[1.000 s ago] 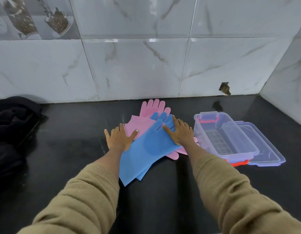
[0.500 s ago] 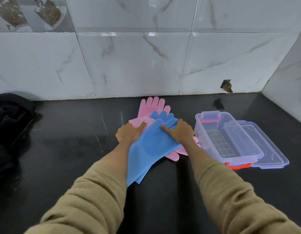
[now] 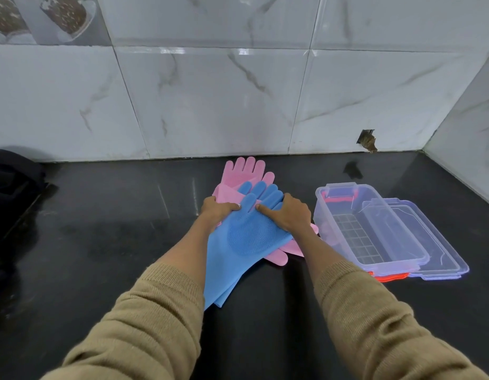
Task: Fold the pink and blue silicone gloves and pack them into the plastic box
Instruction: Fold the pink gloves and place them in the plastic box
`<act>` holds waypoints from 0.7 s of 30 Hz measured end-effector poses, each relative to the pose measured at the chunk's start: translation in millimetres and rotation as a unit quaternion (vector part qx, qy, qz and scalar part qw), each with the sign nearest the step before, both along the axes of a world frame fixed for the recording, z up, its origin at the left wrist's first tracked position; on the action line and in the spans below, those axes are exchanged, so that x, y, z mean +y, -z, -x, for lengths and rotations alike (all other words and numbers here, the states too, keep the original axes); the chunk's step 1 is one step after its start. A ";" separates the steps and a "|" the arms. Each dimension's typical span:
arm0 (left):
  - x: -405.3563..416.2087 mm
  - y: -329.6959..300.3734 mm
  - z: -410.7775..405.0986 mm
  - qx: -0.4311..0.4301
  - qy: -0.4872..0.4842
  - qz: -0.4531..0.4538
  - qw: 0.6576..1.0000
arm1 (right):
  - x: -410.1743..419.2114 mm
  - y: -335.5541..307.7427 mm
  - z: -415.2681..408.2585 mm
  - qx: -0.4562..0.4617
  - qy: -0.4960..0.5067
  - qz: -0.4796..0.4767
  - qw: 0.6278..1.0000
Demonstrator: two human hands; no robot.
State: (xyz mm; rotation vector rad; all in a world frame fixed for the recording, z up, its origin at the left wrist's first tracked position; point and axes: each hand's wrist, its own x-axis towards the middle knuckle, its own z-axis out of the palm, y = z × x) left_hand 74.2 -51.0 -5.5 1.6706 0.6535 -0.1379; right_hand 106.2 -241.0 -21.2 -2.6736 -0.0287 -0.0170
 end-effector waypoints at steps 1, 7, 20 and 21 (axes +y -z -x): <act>2.3 0.6 1.5 -0.010 0.002 0.008 1.000 | 3.4 -0.1 -0.5 0.002 -0.010 0.000 1.000; 45.5 -0.3 28.6 -0.031 -0.034 0.014 0.999 | 53.4 -1.2 0.8 0.001 -0.090 -0.011 0.996; 217.9 -9.3 203.9 0.002 -0.232 -0.082 0.969 | 272.1 -6.1 101.3 0.010 -0.358 -0.085 0.930; 227.5 -9.4 218.2 0.002 -0.241 -0.096 0.966 | 284.8 -6.4 112.1 0.014 -0.370 -0.091 0.924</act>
